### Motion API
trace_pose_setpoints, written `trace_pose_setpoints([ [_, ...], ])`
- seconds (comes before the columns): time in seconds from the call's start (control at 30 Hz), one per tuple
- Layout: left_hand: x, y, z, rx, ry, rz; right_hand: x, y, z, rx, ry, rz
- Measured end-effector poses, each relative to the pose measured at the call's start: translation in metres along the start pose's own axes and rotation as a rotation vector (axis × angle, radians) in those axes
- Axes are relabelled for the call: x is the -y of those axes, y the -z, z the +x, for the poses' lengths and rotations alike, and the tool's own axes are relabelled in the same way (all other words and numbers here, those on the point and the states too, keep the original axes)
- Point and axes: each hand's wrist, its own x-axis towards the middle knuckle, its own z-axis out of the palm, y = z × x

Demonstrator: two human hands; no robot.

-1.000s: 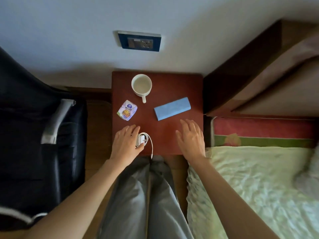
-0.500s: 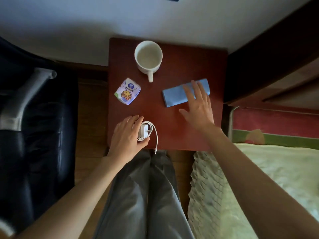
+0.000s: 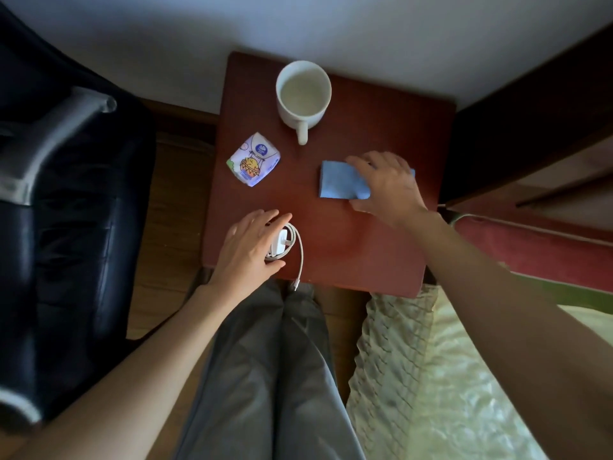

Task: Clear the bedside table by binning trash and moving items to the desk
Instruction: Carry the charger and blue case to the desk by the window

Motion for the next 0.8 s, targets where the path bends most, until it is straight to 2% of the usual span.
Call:
trace_pose_setpoints([
  [0.17, 0.005, -0.006, 0.003, -0.024, -0.045, 0.009, 0.017, -0.001, -0.03, -0.138, -0.1, 0.137],
  [0.33, 0.007, -0.009, 0.002, -0.063, -0.053, -0.009, 0.024, -0.008, -0.067, -0.148, -0.169, 0.181],
  [0.63, 0.0, -0.013, -0.011, -0.139, 0.123, -0.172, 0.035, -0.003, -0.1, -0.171, -0.248, 0.256],
  [0.8, -0.018, 0.017, -0.035, -0.227, 0.176, -0.212, 0.049, 0.027, -0.105, -0.198, -0.206, 0.261],
])
